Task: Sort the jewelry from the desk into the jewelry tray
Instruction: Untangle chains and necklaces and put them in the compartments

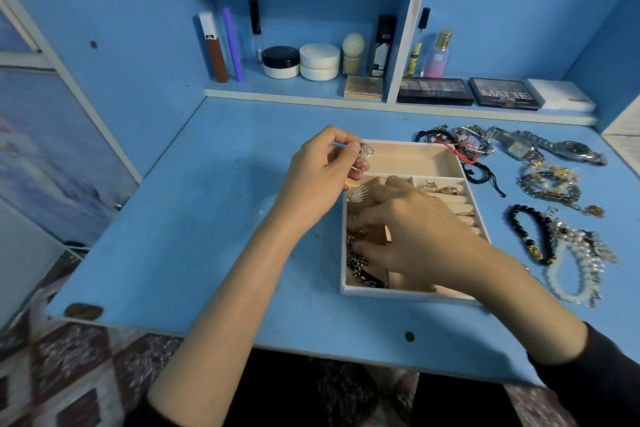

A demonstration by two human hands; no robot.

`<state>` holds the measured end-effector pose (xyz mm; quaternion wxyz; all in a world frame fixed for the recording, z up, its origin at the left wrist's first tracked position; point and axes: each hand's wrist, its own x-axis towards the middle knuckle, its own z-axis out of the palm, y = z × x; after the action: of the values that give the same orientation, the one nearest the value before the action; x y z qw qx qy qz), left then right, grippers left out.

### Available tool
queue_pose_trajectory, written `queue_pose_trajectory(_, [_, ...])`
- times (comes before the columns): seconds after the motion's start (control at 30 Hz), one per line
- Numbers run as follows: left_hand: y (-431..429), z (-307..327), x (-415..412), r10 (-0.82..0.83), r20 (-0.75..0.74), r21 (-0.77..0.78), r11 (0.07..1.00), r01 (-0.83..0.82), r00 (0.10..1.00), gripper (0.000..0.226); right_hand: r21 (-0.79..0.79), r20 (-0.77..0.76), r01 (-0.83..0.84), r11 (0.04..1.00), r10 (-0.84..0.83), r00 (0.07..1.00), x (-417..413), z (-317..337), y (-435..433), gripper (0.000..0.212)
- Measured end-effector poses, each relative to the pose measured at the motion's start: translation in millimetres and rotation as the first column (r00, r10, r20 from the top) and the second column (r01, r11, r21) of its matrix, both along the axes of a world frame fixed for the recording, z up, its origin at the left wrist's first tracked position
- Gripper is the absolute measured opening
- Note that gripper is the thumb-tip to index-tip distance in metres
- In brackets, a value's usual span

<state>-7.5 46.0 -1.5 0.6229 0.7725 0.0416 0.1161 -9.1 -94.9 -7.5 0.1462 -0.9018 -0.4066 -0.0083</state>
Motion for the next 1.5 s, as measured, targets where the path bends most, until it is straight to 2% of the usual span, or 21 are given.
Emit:
queue_pose_trajectory(0.1, [1,-1,0,0.001,0.001,-0.003,1.0,-0.001,1.0,0.017,0.019,0.076,-0.019,1.0,0.018,0.997,0,-4,0,0.021])
queue_pose_trajectory(0.33, [2,-5,0,-0.005,-0.015,-0.001,1.0,0.005,1.0,0.017,0.143,0.137,-0.067,0.988,0.047,0.989,-4,0,-7,0.016])
queue_pose_trajectory(0.47, [1,-7,0,-0.02,-0.018,0.002,1.0,0.02,1.0,0.018,0.226,-0.015,-0.148,0.963,0.156,0.988,-10,6,-15,0.004])
queue_pose_trajectory(0.57, [0,-6,0,-0.026,-0.021,0.015,1.0,0.026,0.999,0.017,0.226,-0.092,-0.176,0.958,0.201,0.975,-14,4,-19,0.009])
queue_pose_trajectory(0.77, [-1,-7,1,-0.04,-0.015,0.03,0.999,0.04,0.999,0.018,0.153,0.041,-0.107,0.982,0.102,0.994,-10,-10,-26,0.023])
queue_pose_trajectory(0.97, [1,-5,-2,-0.137,-0.048,0.15,0.978,0.142,0.989,0.012,0.404,-0.065,0.12,0.907,-0.102,0.993,2,-9,-45,0.017])
queue_pose_trajectory(1.07, [-1,0,-5,-0.212,-0.094,0.241,0.943,0.229,0.973,0.009,0.455,-0.124,0.217,0.864,-0.18,0.976,6,-8,-55,0.005])
queue_pose_trajectory(1.23, [-14,6,-9,-0.296,-0.181,0.383,0.857,0.345,0.938,0.008,0.501,-0.173,0.302,0.811,-0.248,0.953,9,-7,-66,0.011])
queue_pose_trajectory(1.5, [-29,6,-5,-0.345,-0.344,0.613,0.622,0.487,0.873,0.009,0.514,-0.19,0.328,0.793,-0.267,0.945,8,-4,-75,0.007])
